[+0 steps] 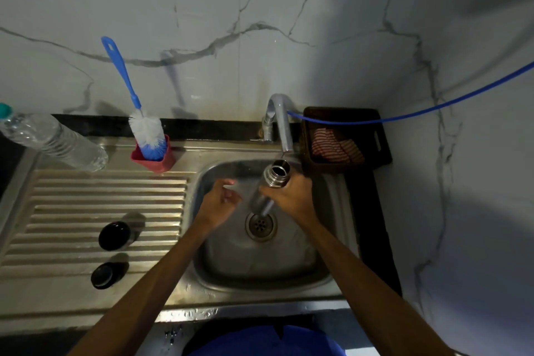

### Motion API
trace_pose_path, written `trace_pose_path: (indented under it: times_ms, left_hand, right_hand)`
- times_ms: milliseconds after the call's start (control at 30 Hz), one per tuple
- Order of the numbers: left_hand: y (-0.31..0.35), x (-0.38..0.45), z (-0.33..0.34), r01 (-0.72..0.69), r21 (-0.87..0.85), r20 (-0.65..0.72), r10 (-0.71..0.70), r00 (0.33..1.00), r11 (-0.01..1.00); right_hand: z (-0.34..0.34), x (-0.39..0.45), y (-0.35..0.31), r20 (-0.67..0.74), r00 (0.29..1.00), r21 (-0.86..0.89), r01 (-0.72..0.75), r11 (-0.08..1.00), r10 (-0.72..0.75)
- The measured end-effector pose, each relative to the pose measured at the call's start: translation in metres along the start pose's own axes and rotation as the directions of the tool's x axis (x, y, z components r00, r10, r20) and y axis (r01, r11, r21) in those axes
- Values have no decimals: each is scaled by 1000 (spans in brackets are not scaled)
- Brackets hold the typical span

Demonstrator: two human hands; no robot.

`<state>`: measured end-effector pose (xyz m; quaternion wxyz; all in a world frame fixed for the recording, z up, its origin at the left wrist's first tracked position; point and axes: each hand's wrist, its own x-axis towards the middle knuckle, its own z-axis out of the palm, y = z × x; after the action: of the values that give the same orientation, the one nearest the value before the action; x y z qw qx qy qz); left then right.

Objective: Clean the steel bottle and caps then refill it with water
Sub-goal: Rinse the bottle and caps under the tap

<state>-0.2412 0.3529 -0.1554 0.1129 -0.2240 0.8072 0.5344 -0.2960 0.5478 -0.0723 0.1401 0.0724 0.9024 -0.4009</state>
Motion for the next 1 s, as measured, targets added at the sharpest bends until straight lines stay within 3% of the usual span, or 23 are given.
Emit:
trace_pose_path:
  times_ms: [100, 267, 367, 500, 633, 700, 767, 833, 1000]
  left_hand:
    - [-2, -3, 1, 0, -81, -26, -3, 1000, 997]
    - [-12, -11, 4, 26, -26, -31, -27, 999, 999]
    - [-17, -10, -3, 2, -61, -93, -8, 996, 998]
    - [-13, -16, -7, 29, -29, -124, -33, 992, 999]
    - [-11, -16, -13, 46, -66, -139, -54, 989, 997]
    - [-11, -16, -8, 34, -12, -150, -35, 988, 999]
    - [-6, -21, -4, 33, 41, -110, -28, 994, 999]
    - [4, -28, -6, 32, -12, -100, -33, 994, 999]
    - [3, -24, -20, -8, -56, -175, -2, 985, 998]
  right_hand:
    - [-8, 3, 7, -90, 996, -19, -14, 1000, 13]
    - [-23, -7, 7, -20, 997, -22, 72, 997, -72]
    - [-30, -8, -1, -124, 988, -6, 93, 996, -93]
    - [-34, -36, -1, -27, 996, -63, 78, 995, -80]
    - [-76, -48, -5, -100, 990, -85, 88, 992, -96]
    - [-66, -37, -11, -139, 981, -89, 125, 988, -137]
    - [-36, -35, -10, -27, 996, -131, 79, 988, -84]
    - [-18, -34, 5, 51, 997, -150, 69, 986, -62]
    - [-44, -31, 13, -87, 990, -65, 105, 992, -110]
